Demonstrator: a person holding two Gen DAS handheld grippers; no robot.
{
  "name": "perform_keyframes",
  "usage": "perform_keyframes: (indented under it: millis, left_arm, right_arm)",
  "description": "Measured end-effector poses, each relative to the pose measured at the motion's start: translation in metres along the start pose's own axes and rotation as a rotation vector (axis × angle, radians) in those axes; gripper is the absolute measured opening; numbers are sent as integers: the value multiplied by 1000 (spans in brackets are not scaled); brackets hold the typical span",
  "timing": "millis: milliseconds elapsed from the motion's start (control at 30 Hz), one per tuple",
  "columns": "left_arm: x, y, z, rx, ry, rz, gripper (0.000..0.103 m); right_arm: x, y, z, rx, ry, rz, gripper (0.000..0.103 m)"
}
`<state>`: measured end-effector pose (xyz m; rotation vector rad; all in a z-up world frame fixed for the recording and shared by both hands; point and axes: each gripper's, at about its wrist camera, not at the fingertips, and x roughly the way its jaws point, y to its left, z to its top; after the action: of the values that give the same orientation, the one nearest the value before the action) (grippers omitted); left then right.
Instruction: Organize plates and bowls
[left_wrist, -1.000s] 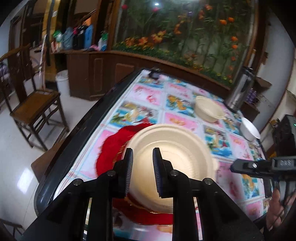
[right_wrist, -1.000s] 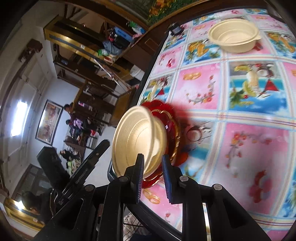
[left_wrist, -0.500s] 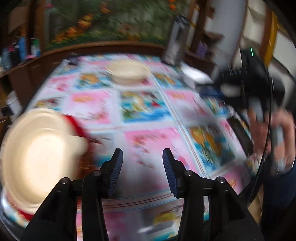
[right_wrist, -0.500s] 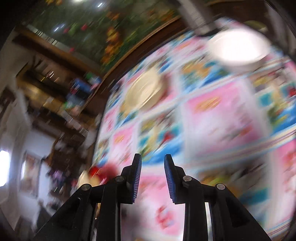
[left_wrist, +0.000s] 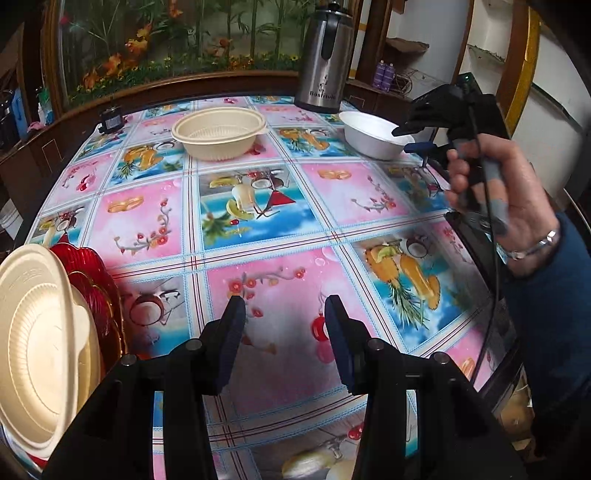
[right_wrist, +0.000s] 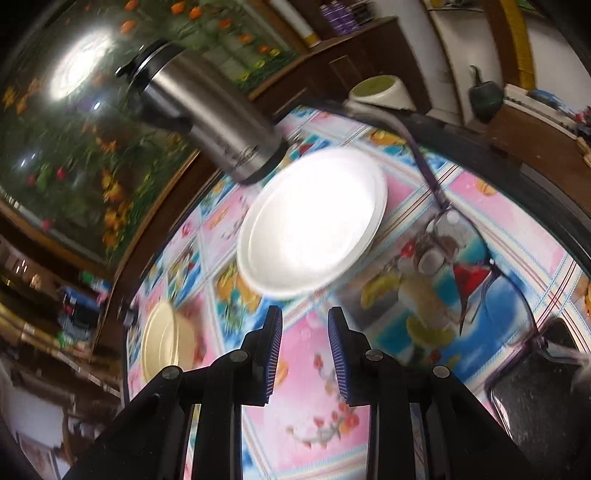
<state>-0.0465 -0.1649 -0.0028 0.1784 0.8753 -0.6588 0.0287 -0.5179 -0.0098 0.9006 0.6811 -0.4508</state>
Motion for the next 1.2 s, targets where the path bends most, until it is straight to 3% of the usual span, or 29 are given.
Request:
perform_keyframes:
  millis: [100, 433, 500, 533, 600, 667, 833, 1100, 1200]
  left_arm:
    - [2, 4, -2, -5, 7, -5, 43]
    - [4, 10, -6, -30, 15, -18, 43]
    - [4, 9, -7, -27, 15, -20, 43]
    - [3, 9, -7, -27, 14, -21, 43]
    - [3, 8, -7, -27, 12, -21, 43]
    - [3, 8, -7, -27, 13, -20, 43]
    - [1, 9, -7, -33, 13, -14, 43]
    - [-2, 13, -7, -56, 11, 2, 43]
    - [-4, 16, -8, -72, 13, 3, 43]
  right_arm:
    - [9, 3, 5, 10, -26, -37, 37]
    - [34, -2, 18, 79, -61, -133, 38]
    - [32, 1, 18, 51, -65, -143, 31]
    - [31, 1, 18, 44, -64, -142, 20]
    - [27, 0, 17, 36, -63, -136, 11]
    - [21, -2, 14, 15, -61, -118, 6]
    - [1, 0, -1, -52, -17, -48, 6]
    - [-47, 16, -57, -229, 167, 129, 5]
    - [-60, 15, -87, -281, 299, 215, 5]
